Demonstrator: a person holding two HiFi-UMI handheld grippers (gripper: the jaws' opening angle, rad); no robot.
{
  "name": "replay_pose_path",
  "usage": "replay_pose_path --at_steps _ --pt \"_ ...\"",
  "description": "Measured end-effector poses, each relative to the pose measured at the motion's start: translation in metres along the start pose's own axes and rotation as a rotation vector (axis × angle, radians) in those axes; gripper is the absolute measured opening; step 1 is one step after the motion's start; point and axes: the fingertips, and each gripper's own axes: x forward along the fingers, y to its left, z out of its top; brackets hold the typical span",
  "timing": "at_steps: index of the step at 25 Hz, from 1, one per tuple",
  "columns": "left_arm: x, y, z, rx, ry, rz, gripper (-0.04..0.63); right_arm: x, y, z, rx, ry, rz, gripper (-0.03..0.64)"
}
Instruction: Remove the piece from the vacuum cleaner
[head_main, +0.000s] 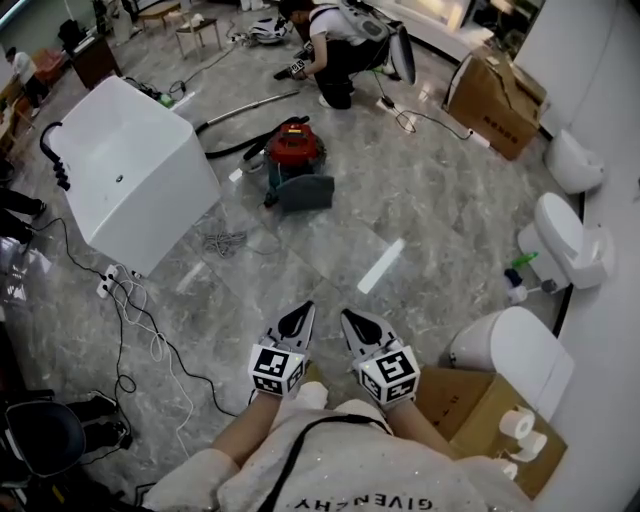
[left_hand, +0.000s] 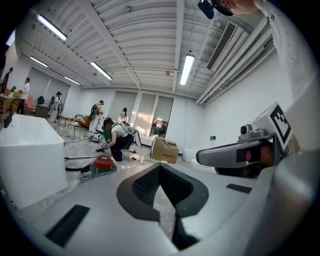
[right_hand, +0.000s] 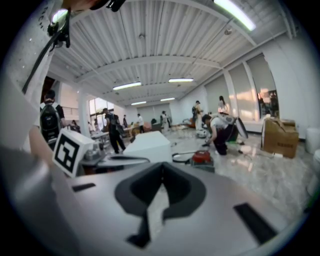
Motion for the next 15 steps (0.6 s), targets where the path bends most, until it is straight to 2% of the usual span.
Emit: replay_pose_path --at_steps 9,15 --pt "0.017 0.033 0.005 -0.021 0.001 0.022 0.020 0.048 -0.011 0.017 -0.013 0.006 0.055 0.015" --pt "0.035 0.075 0.007 -0.051 0.001 0.120 0.020 0.091 -0.029 0.022 -0.007 0.033 0.136 0.015"
